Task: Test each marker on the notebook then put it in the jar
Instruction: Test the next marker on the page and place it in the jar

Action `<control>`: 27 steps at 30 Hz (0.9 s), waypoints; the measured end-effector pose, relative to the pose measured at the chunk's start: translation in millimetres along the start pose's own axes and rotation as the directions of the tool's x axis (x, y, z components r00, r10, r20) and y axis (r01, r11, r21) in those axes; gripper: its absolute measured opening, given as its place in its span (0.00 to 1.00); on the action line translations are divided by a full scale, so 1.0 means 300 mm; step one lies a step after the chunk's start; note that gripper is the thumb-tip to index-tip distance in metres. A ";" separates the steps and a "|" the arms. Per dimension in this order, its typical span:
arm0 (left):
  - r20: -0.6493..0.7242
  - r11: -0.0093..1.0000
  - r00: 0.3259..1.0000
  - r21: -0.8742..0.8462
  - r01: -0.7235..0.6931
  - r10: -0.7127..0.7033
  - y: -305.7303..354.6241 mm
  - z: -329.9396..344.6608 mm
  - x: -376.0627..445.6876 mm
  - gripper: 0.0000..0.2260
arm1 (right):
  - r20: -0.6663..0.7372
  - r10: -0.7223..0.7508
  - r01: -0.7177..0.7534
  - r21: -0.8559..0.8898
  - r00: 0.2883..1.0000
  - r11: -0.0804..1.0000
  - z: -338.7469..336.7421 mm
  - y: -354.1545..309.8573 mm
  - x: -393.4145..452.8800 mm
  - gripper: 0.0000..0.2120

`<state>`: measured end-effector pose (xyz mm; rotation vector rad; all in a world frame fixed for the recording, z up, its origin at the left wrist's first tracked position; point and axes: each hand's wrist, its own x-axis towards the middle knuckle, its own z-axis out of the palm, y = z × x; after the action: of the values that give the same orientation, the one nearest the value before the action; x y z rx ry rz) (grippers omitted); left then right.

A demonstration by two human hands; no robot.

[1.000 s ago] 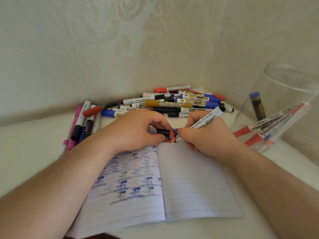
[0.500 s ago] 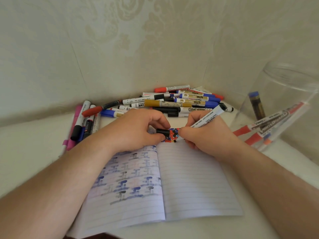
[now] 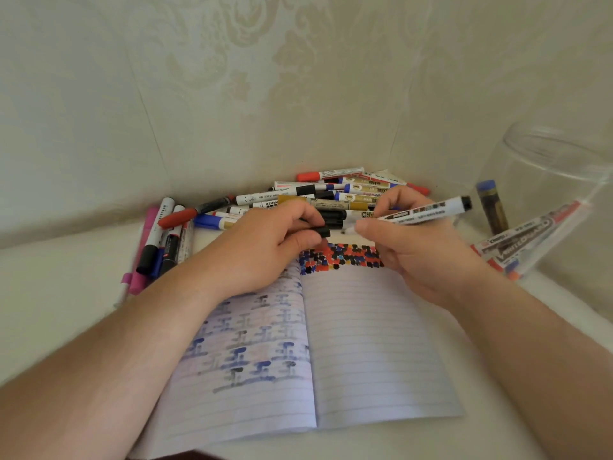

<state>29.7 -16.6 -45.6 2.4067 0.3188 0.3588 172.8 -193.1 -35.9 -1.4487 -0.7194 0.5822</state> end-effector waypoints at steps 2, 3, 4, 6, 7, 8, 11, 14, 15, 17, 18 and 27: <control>-0.019 0.999 0.999 -0.017 -0.031 0.031 0.004 0.001 0.001 0.06 | 0.039 0.030 -0.036 0.169 0.999 0.985 -0.005 -0.012 0.001 0.12; -0.022 0.999 0.999 -0.019 -0.042 0.042 0.005 0.001 0.000 0.06 | 0.049 0.057 -0.065 0.198 0.997 0.978 -0.004 -0.016 0.000 0.11; -0.024 0.999 0.998 -0.018 -0.050 0.050 0.005 0.000 0.000 0.06 | 0.056 0.083 -0.093 0.217 0.995 0.972 0.000 -0.019 -0.001 0.10; -0.031 0.998 0.998 -0.018 -0.057 0.057 0.008 -0.001 0.000 0.08 | 0.060 0.121 -0.132 0.269 0.991 0.954 0.001 -0.019 0.002 0.11; -0.032 0.998 0.998 -0.020 -0.059 0.059 0.010 -0.001 0.000 0.08 | 0.057 0.134 -0.145 0.292 0.989 0.945 -0.001 -0.019 0.003 0.12; -0.030 0.998 0.998 -0.022 -0.063 0.062 0.009 -0.001 0.001 0.08 | 0.054 0.141 -0.151 0.302 0.989 0.941 -0.004 -0.019 0.004 0.13; -0.029 0.996 0.996 -0.025 -0.084 0.083 0.012 -0.001 0.001 0.08 | 0.087 0.119 -0.138 0.263 0.989 0.955 -0.005 -0.005 0.006 0.11; -0.045 0.996 0.995 -0.028 -0.091 0.089 0.010 0.002 0.001 0.07 | 0.152 0.108 -0.146 0.265 0.982 0.953 0.000 -0.001 0.007 0.10; -0.058 0.994 0.994 -0.058 -0.098 0.095 0.008 0.002 0.002 0.07 | 0.168 0.121 -0.166 0.293 0.978 0.941 -0.001 -0.006 0.006 0.15; -0.100 0.978 0.988 -0.160 -0.132 0.117 0.007 0.003 0.004 0.07 | 0.187 0.154 -0.215 0.373 0.970 0.902 -0.006 -0.017 0.007 0.27; -0.122 0.957 0.985 -0.251 -0.148 0.121 0.007 0.004 0.006 0.05 | 0.194 0.166 -0.234 0.407 0.967 0.883 -0.008 -0.022 0.009 0.31; -0.115 0.686 0.983 -0.704 -0.183 0.144 0.019 0.024 0.008 0.21 | 0.108 0.344 -0.345 0.546 0.933 0.764 0.019 -0.009 0.036 0.20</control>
<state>35.2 -24.1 -46.6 1.6468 -0.0331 0.5154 175.5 -181.6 -32.2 -1.0212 -0.2329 0.9902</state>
